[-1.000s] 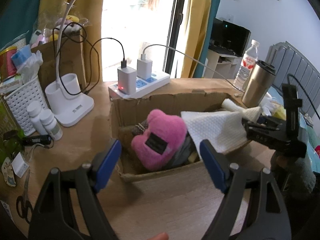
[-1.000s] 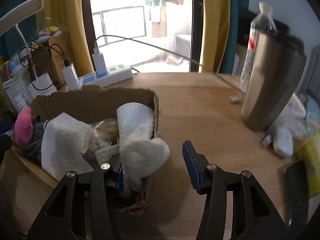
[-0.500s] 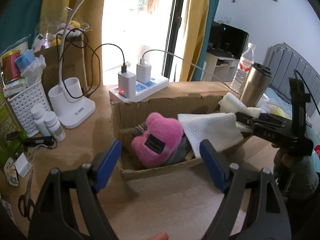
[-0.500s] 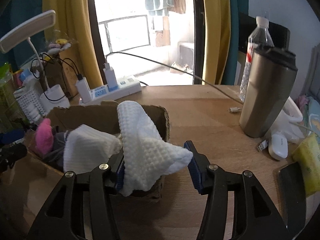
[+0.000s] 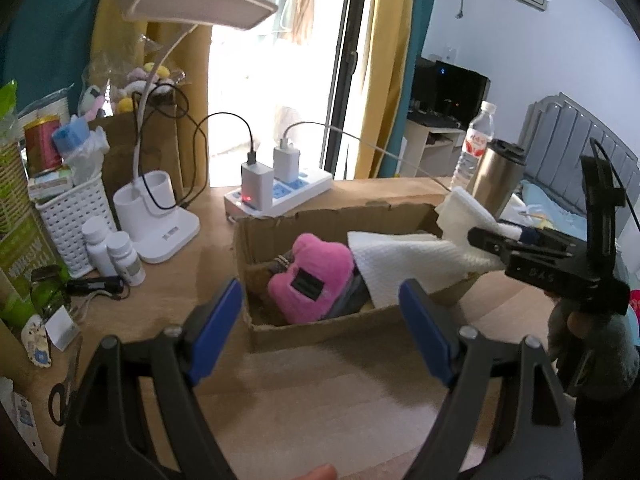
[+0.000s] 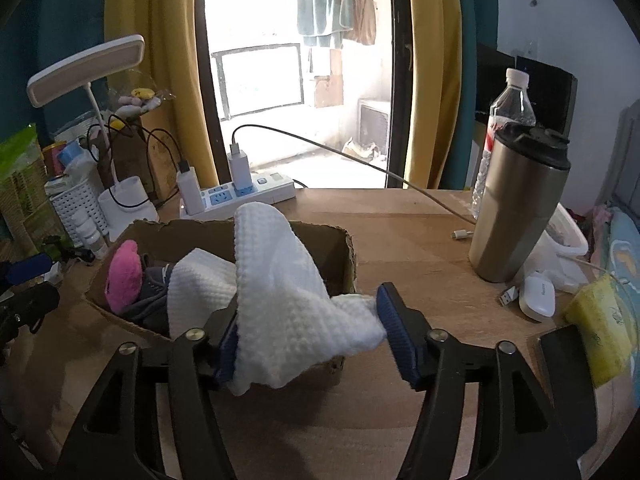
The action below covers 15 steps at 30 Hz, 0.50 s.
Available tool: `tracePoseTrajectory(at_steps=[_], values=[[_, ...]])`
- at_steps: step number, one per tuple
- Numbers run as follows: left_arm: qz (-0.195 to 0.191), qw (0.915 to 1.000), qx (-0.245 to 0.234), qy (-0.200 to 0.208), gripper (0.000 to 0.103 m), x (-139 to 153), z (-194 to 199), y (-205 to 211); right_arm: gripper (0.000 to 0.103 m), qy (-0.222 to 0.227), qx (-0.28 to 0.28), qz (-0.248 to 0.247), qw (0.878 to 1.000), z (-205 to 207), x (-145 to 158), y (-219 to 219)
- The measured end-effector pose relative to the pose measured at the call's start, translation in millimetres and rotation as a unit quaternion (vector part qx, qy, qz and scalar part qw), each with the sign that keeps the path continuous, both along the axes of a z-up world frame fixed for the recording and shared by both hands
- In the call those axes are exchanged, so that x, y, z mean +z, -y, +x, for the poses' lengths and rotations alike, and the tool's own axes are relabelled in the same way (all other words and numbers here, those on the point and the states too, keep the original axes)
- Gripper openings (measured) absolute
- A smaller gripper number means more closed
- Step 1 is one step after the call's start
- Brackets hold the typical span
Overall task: Organize soft objects
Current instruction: 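Open the right tool and press the towel down into the box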
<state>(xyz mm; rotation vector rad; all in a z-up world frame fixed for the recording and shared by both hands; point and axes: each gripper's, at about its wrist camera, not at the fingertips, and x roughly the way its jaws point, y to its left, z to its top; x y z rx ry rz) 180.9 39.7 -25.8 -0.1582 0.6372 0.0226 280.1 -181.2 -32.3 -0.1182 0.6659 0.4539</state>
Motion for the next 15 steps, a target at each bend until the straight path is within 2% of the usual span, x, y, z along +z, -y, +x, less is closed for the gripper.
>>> tracePoseTrajectory(at_steps=[4,10,15], values=[[0.0,1.0,-0.002,0.008,0.082,5,-9,2,0.073,0.007,0.0,-0.002,1.0,-6,3,-1],[0.0,0.9999,0.001,0.011,0.082,6,-15,-1,0.075,0.003,0.001,0.004,1.0,-5,2,-3],[-0.001,0.9999,0.006,0.009,0.082,5,-11,-5,0.075,-0.006,-0.007,0.009,1.0,15,-8,-5]])
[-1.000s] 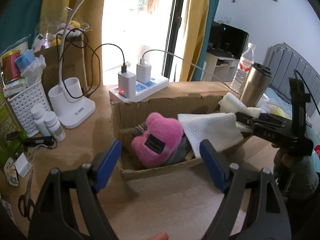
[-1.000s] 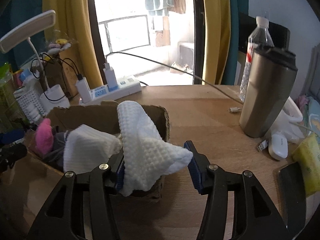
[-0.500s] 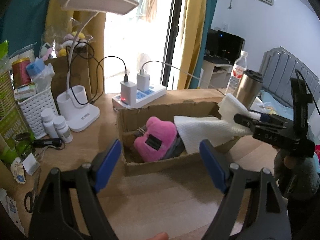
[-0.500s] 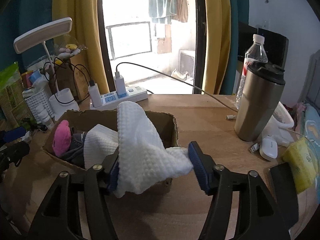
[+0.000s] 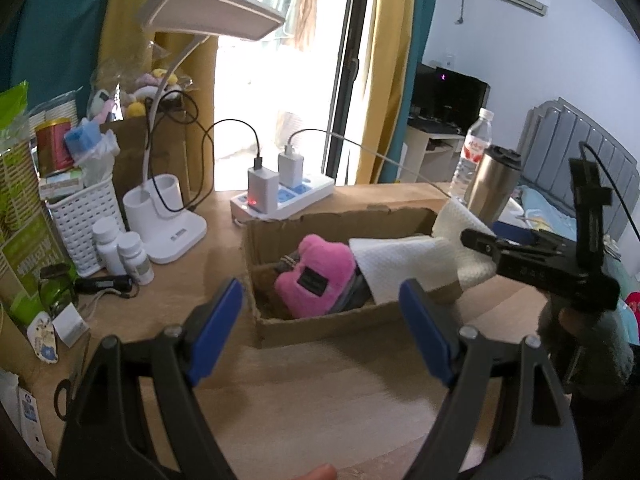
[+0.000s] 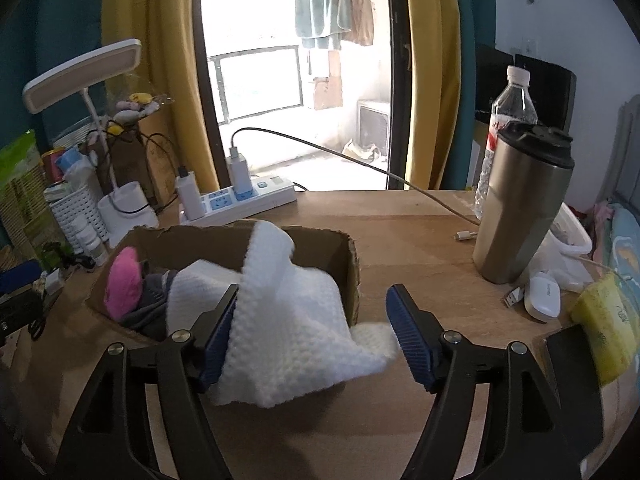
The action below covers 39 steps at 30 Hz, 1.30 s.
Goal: Organize soft objects
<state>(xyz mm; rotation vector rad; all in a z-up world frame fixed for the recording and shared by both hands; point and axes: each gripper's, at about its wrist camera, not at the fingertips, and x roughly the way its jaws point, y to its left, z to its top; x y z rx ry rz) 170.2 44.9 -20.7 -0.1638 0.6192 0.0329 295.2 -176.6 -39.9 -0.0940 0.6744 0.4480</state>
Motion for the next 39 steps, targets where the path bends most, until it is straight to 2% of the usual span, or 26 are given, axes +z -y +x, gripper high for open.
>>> tracePoseTrajectory(at_steps=[6,9,13,22,39], values=[[0.0,0.9998,0.009,-0.016,0.082,-10,15,-5,0.075,-0.024,-0.005,0.013,1.0,35,-14,0],[-0.001,0.9996,0.012,-0.025,0.082,-16,25,-7,0.075,-0.036,0.002,0.035,0.999,47,-15,0],[-0.003,0.9995,0.012,-0.029,0.082,-19,34,-8,0.076,-0.032,0.014,0.05,0.998,48,-11,-3],[-0.006,0.9999,0.0,-0.016,0.082,-12,33,-5,0.077,-0.003,0.012,0.056,0.998,21,15,3],[-0.008,0.9994,-0.008,0.033,0.082,13,-29,10,0.077,0.042,0.017,0.035,0.998,-63,42,7]])
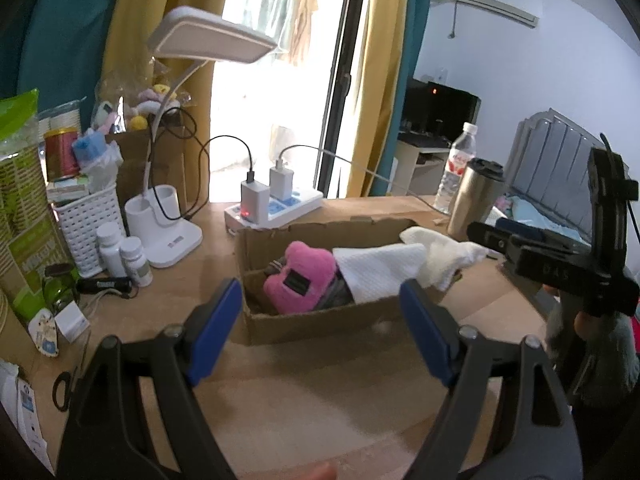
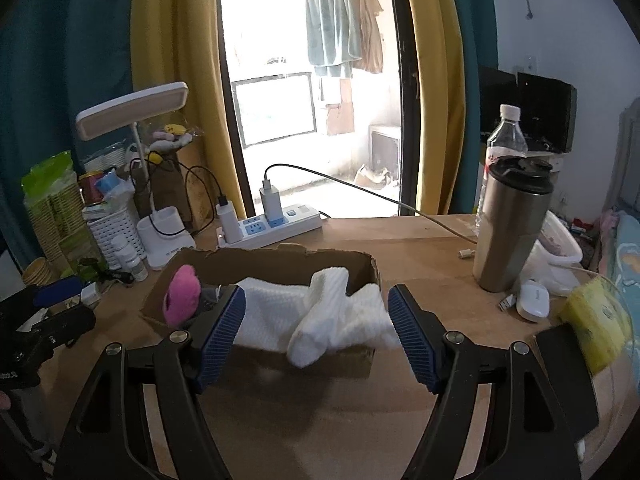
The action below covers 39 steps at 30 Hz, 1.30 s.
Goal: Organize soft objects
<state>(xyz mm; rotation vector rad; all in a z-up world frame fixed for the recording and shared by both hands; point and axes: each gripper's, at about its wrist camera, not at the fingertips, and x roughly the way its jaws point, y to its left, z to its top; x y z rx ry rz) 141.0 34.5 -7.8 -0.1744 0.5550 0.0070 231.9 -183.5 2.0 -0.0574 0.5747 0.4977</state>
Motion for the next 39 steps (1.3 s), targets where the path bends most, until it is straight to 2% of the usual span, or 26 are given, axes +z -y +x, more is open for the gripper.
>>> tracePoseTrajectory(at_steps=[14,17,19,27,31,35,39], values=[[0.006,0.9997,-0.006,0.024,0.082,8,-46,15,0.077,0.024,-0.011,-0.003,1.0,-61,6,13],[0.011,0.9993,-0.003,0.035,0.089,8,-56,18,0.077,0.031,-0.02,0.0,0.999,-74,7,19],[0.008,0.9989,-0.002,0.045,0.095,8,-64,19,0.077,0.036,-0.026,-0.003,0.999,-83,7,22],[0.017,0.9971,-0.003,0.075,0.097,14,-85,27,0.077,0.058,-0.044,-0.011,0.997,-112,10,33],[0.029,0.9944,0.022,0.1,0.097,26,-96,28,0.08,0.07,-0.048,-0.01,0.996,-126,17,37],[0.032,0.9911,0.019,0.128,0.097,39,-107,30,0.082,0.09,-0.053,-0.004,0.995,-141,29,40],[0.05,0.9877,0.021,0.146,0.097,49,-117,37,0.082,0.105,-0.06,0.007,0.993,-151,38,44]])
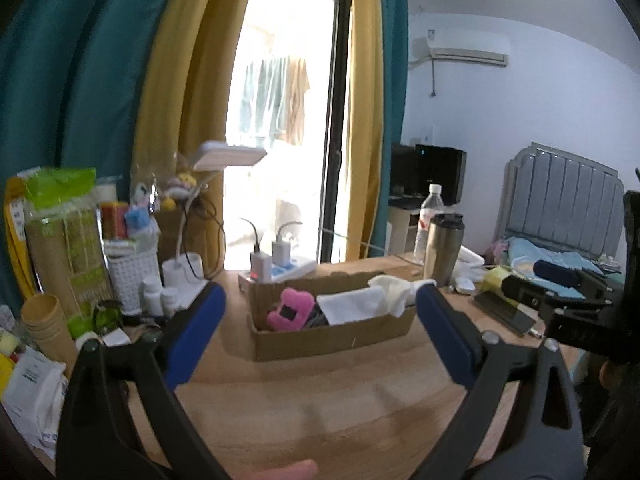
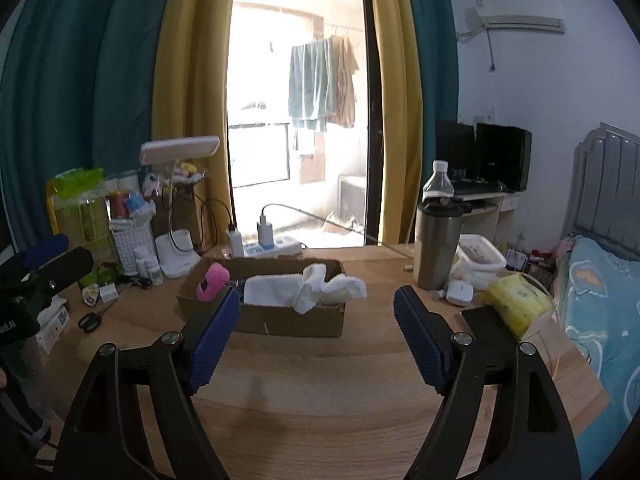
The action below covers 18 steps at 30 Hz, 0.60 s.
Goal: Organize soft objects
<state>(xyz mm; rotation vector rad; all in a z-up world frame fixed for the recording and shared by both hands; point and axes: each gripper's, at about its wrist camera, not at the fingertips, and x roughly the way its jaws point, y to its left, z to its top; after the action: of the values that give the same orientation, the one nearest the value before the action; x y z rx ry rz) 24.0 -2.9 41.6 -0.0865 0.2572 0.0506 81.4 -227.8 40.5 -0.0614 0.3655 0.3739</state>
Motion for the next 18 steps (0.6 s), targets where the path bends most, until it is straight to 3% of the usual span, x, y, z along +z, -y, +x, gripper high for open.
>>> tracePoseTrajectory(at_steps=[7,18], values=[[0.0,0.9999,0.011,0.003,0.097,5.3,-3.1,-2.6,0.088,0.012,-0.003,0.007,1.0,-7.6,6.5,4.0],[0.0,1.0,0.006,0.004,0.097,8.2,-4.4,1.6,0.088,0.015,-0.004,0.011,1.0,-9.4,8.5,6.3]])
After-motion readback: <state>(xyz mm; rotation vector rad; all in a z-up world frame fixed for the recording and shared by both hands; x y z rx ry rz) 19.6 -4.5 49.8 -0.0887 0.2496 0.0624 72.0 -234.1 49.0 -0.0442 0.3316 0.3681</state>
